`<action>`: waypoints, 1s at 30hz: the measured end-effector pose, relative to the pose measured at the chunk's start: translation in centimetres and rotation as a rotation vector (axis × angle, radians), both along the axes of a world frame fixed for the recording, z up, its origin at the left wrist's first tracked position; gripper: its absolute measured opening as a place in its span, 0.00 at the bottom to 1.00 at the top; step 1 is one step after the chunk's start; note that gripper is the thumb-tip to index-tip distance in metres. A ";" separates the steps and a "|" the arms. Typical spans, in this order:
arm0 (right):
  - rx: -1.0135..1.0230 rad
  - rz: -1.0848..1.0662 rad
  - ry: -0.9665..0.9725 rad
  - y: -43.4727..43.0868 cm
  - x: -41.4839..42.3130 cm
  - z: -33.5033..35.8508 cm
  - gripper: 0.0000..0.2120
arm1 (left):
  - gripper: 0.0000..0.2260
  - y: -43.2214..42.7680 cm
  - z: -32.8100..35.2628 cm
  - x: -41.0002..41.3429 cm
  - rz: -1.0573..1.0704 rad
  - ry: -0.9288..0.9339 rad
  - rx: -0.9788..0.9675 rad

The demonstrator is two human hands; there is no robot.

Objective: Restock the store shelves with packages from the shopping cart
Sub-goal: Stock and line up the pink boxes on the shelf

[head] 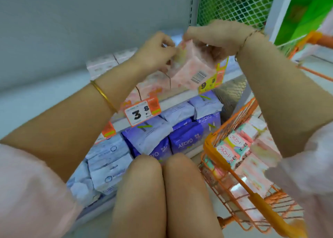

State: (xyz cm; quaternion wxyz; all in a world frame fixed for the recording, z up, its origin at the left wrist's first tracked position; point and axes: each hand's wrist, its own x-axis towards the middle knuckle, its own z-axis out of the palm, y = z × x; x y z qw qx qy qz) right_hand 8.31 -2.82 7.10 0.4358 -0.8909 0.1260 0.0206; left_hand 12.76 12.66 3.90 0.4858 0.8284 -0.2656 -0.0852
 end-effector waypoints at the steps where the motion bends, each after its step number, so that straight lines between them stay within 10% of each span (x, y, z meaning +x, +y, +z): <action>1: 0.043 -0.033 -0.034 1.0 1.0 0.2 0.13 | 0.02 0.9 0.6 0.7 0.021 0.000 -0.013; 7: 0.253 -0.170 -0.134 4.6 8.6 -0.4 0.09 | 0.07 3.8 2.4 4.9 -0.051 -0.044 0.115; 12: 0.262 -0.257 -0.194 4.9 13.3 -0.1 0.12 | 0.40 2.8 2.9 9.6 0.050 -0.365 0.425; 17: 0.234 -0.300 -0.186 3.9 17.2 0.1 0.10 | 0.21 1.6 3.3 15.3 0.032 -0.419 0.542; 30: 0.040 -0.205 -0.172 1.5 22.3 -4.5 0.13 | 0.38 0.4 -1.2 21.9 0.102 -0.191 0.453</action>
